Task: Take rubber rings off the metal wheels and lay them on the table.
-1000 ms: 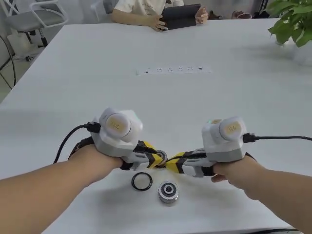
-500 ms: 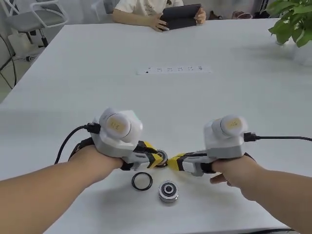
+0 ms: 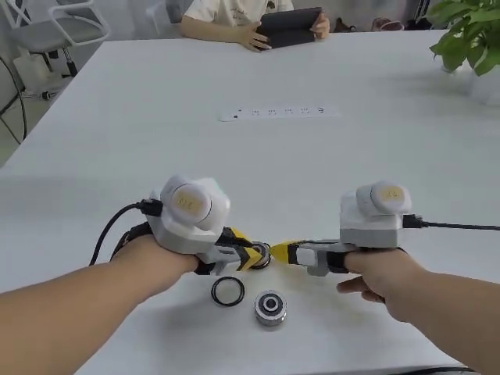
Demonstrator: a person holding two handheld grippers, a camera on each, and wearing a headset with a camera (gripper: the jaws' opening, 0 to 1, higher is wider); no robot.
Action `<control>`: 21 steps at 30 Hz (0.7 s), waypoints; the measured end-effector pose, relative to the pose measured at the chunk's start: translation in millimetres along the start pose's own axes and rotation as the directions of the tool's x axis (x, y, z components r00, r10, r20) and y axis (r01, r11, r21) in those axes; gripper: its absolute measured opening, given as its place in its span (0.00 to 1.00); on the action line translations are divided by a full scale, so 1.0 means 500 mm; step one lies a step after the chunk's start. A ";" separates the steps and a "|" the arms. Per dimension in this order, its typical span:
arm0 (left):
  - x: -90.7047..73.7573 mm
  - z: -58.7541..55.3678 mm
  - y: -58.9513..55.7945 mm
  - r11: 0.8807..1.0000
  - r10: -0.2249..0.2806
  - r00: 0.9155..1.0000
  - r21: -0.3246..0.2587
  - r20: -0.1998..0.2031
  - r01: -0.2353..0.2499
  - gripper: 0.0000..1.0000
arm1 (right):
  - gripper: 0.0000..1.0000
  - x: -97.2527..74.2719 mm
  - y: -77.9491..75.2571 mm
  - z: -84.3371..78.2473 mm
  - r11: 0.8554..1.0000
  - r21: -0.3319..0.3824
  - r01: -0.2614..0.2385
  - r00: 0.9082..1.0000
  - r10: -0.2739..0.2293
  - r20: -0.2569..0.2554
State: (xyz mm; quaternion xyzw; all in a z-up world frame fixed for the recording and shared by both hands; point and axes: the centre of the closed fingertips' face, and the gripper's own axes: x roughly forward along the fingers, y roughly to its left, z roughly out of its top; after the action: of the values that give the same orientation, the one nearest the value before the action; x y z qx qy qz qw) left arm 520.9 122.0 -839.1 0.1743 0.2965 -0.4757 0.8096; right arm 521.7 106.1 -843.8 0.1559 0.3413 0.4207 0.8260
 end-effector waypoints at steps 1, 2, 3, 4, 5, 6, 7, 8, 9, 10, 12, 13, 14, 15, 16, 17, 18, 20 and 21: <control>0.000 0.000 0.000 1.000 0.000 1.000 0.001 0.000 0.000 0.07 | 0.00 0.001 0.004 0.002 1.000 0.017 -0.012 1.000 0.012 0.008; 0.000 0.000 0.000 1.000 0.000 1.000 0.001 -0.001 0.000 0.07 | 0.00 0.000 0.002 0.001 1.000 0.017 -0.006 1.000 0.006 0.007; 0.000 0.000 0.000 1.000 0.001 1.000 0.001 -0.001 -0.001 0.07 | 0.00 -0.001 0.002 0.001 1.000 0.027 -0.010 1.000 0.009 0.010; 0.000 0.000 0.000 1.000 0.001 1.000 0.001 -0.001 -0.001 0.07 | 0.00 -0.001 0.003 0.002 0.999 0.034 -0.013 1.000 0.013 0.011; 0.000 0.000 0.000 1.000 0.002 1.000 0.002 -0.002 -0.002 0.07 | 0.00 -0.001 0.004 0.002 0.999 0.039 -0.016 1.000 0.015 0.011; 0.000 0.000 0.000 1.000 0.002 1.000 0.002 -0.002 -0.002 0.07 | 0.00 -0.001 0.005 0.002 0.999 0.038 -0.017 1.000 0.017 0.011; 0.000 0.000 0.000 1.000 0.003 1.000 0.002 -0.003 -0.003 0.07 | 0.00 -0.001 0.007 0.002 0.999 0.039 -0.022 1.000 0.021 0.012; 0.000 0.000 0.000 1.000 0.003 1.000 0.002 -0.004 -0.003 0.07 | 0.00 -0.001 0.008 0.002 0.999 0.037 -0.026 1.000 0.025 0.011; 0.000 0.000 0.000 1.000 0.003 1.000 0.002 -0.005 -0.003 0.07 | 0.00 -0.002 0.009 0.002 0.999 0.035 -0.031 0.999 0.031 0.011; 0.000 0.000 0.000 1.000 0.003 1.000 0.004 -0.007 -0.003 0.07 | 0.00 -0.002 0.013 0.003 0.999 0.038 -0.037 0.999 0.037 0.010; -0.001 0.000 -0.001 1.000 0.001 1.000 0.006 -0.009 -0.001 0.07 | 0.00 -0.001 0.017 0.003 0.999 0.031 -0.044 0.999 0.044 0.007; -0.001 0.000 -0.001 1.000 0.001 1.000 0.007 -0.010 -0.001 0.07 | 0.00 -0.001 0.018 0.003 0.998 0.031 -0.046 0.999 0.045 0.007; -0.001 0.000 -0.001 1.000 0.000 1.000 0.008 -0.010 0.000 0.07 | 0.00 0.000 0.019 0.003 0.998 0.032 -0.049 0.999 0.049 0.007; -0.001 0.000 0.000 1.000 0.000 1.000 0.009 -0.011 0.000 0.07 | 0.00 0.000 0.020 0.003 0.998 0.033 -0.051 0.999 0.051 0.007; -0.001 0.000 0.000 1.000 0.000 1.000 0.009 -0.011 0.000 0.07 | 0.00 0.001 0.021 0.003 0.998 0.035 -0.053 0.999 0.053 0.008; -0.001 0.000 0.000 1.000 0.000 1.000 0.010 -0.010 0.000 0.07 | 0.00 0.001 0.022 0.003 0.998 0.036 -0.054 0.999 0.054 0.008; -0.001 0.000 0.000 1.000 0.000 1.000 0.011 -0.010 0.000 0.07 | 0.00 0.001 0.024 0.003 0.998 0.035 -0.059 0.998 0.058 0.008; 0.000 0.000 0.000 1.000 0.000 1.000 0.012 -0.010 0.001 0.07 | 0.00 0.002 0.027 0.003 0.997 0.035 -0.066 0.998 0.065 0.007; 0.000 0.000 0.000 1.000 -0.001 1.000 0.013 -0.010 0.001 0.07 | 0.00 0.002 0.028 0.003 0.997 0.034 -0.069 0.998 0.068 0.007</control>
State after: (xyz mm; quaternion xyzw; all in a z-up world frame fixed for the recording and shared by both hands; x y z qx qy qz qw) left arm 521.0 122.3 -839.1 0.1818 0.2977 -0.4769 0.8068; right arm 515.1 115.3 -835.6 0.1829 0.3407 0.4424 0.8092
